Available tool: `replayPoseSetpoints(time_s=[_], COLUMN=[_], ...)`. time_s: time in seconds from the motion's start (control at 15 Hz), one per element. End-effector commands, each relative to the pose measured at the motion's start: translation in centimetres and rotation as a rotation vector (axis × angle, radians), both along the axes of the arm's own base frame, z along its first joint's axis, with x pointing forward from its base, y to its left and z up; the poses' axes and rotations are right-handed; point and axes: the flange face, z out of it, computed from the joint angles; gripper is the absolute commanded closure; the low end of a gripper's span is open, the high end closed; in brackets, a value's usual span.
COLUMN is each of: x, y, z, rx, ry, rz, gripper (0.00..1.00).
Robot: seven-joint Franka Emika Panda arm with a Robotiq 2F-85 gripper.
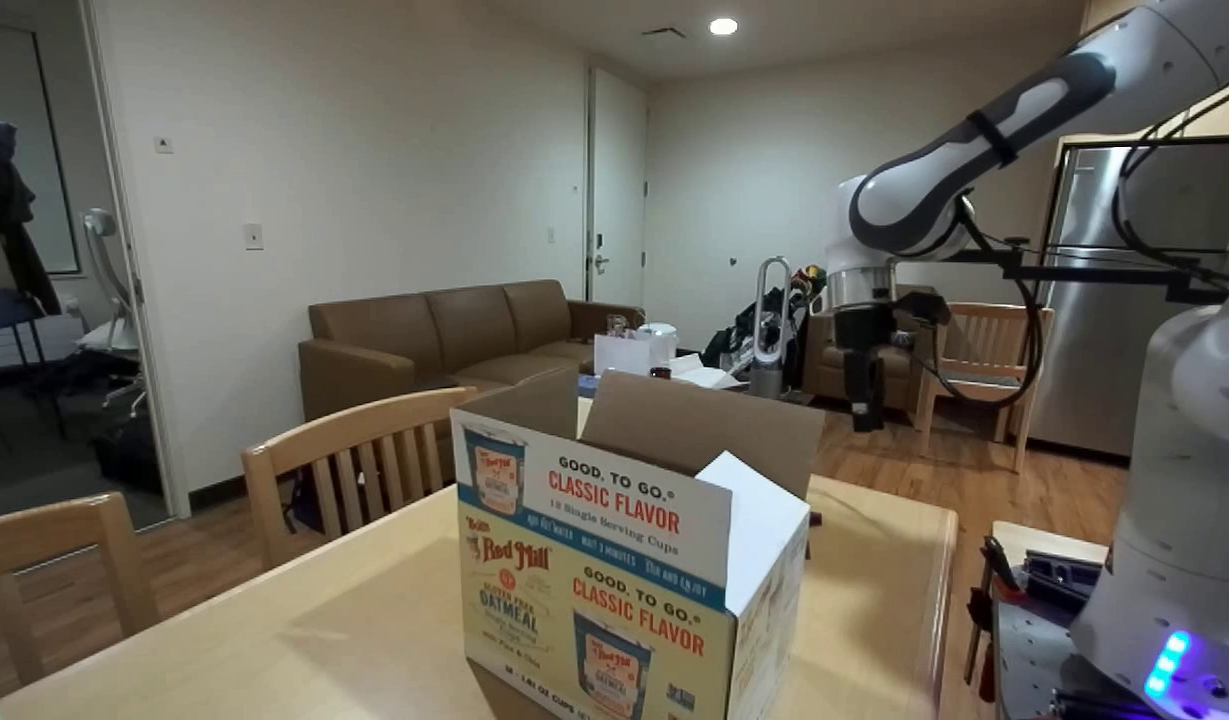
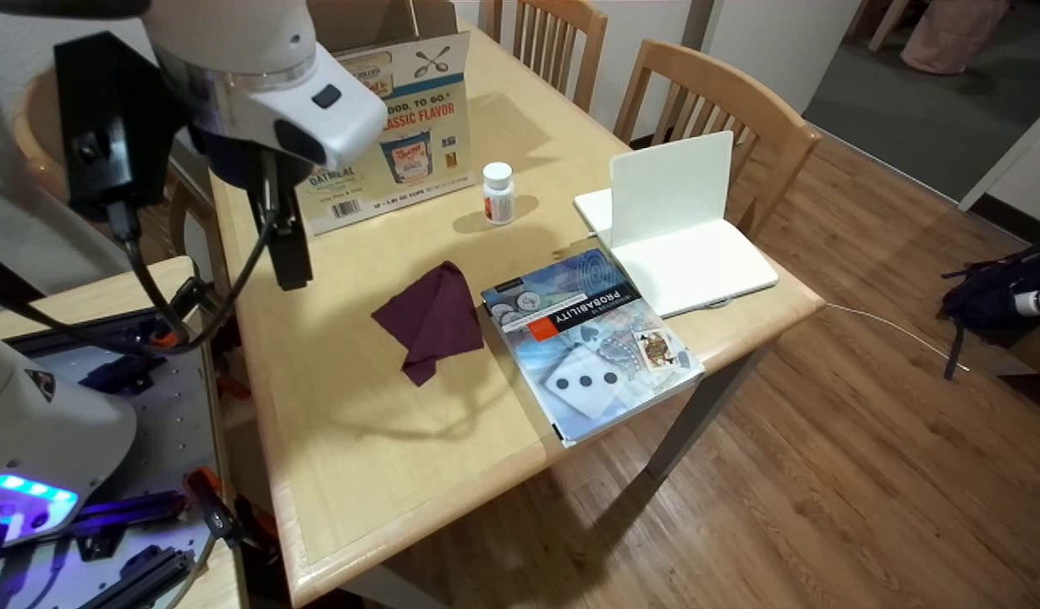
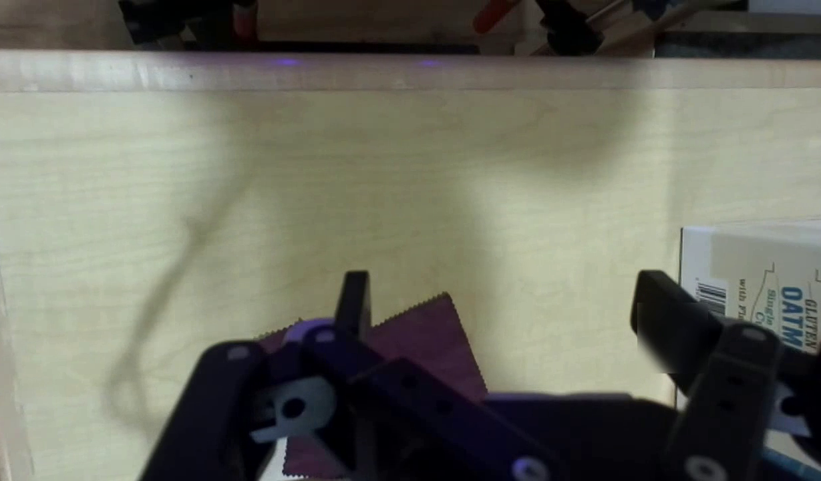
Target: Pick up the cloth from the table and put it in the carton box
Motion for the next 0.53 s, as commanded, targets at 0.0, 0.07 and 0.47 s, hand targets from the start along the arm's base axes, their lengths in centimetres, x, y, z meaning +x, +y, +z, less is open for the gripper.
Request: replayPoseSetpoints(time_s=[0.0,0.07,0.47], x=[-0.1,-0.1,2.6], y=[-0.1,-0.1,-0.1], z=[-0.3,-0.5,-2.8], rx=[0.001,0.001,-0.109], ry=[0.011,0.018,0.093], rz=[-0.001,-0.002,0.114], gripper=[0.0,0.0,0.0])
